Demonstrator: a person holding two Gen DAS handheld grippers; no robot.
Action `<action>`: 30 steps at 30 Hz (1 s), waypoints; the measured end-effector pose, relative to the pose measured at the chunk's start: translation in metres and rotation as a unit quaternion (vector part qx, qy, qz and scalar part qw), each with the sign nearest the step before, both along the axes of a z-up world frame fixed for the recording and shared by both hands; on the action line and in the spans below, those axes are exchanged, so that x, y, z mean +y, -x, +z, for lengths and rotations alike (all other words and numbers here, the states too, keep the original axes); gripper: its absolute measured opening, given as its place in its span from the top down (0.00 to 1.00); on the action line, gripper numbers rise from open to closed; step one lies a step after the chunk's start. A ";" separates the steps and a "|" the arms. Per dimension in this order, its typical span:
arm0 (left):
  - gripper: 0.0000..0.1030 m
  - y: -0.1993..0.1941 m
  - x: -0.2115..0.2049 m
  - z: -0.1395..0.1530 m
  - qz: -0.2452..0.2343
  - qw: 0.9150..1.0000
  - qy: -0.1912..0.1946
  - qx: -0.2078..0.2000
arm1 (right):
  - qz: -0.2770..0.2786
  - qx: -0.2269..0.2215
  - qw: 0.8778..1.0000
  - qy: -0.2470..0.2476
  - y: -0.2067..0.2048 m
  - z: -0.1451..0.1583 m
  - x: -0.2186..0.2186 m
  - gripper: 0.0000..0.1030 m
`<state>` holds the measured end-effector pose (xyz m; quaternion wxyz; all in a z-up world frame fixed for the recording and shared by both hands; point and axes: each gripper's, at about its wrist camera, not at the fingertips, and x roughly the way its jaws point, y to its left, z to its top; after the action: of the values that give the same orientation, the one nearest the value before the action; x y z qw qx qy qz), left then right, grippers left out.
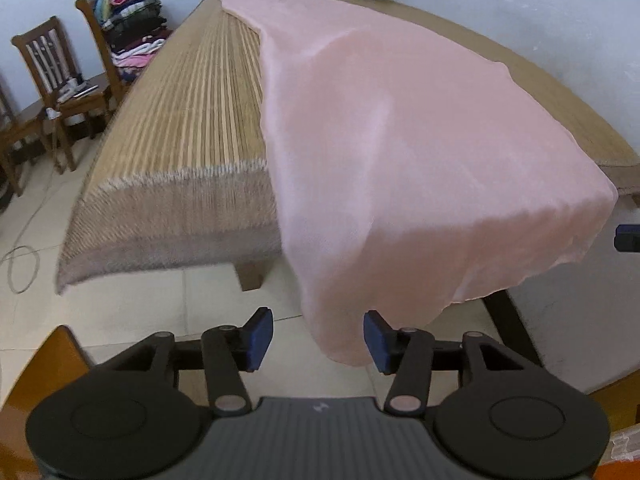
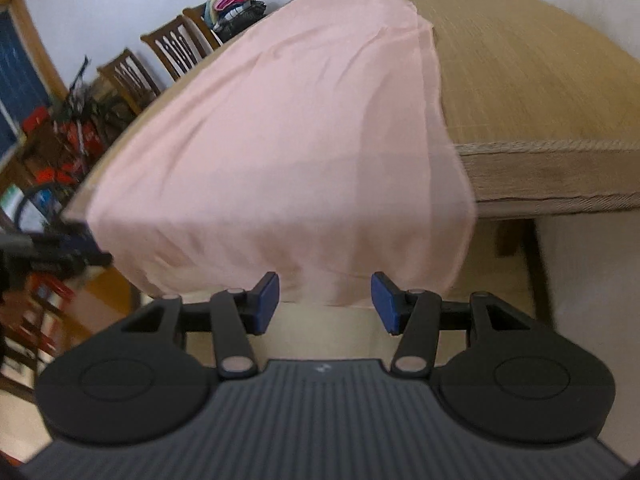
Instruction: Fold clothes
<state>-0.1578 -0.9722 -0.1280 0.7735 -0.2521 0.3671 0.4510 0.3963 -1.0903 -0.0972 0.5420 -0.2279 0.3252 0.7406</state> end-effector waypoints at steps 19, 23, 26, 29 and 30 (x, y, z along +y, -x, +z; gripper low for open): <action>0.42 0.004 0.029 -0.021 -0.086 0.994 -0.055 -0.045 | 0.079 -0.002 0.991 -0.103 -0.051 -0.049 0.026 0.33; 0.42 -0.004 0.036 -0.038 -0.097 0.993 -0.056 -0.046 | 0.116 0.033 0.987 -0.103 -0.046 -0.061 0.042 0.33; 0.44 -0.007 0.041 -0.045 -0.110 0.990 -0.068 -0.056 | 0.144 0.037 0.984 -0.103 -0.034 -0.067 0.047 0.33; 0.98 -0.002 0.037 -0.045 -0.126 0.985 -0.069 -0.095 | 0.153 0.054 0.981 -0.108 -0.033 -0.068 0.050 0.39; 0.98 0.001 0.036 -0.044 -0.139 0.983 -0.051 -0.111 | 0.155 0.071 0.980 -0.101 -0.035 -0.068 0.051 0.46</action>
<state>-0.1588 -0.9357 -0.1720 0.8768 -0.2070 0.2864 0.3261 0.4314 -1.0396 -0.1650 0.4160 -0.1660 0.2469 0.8593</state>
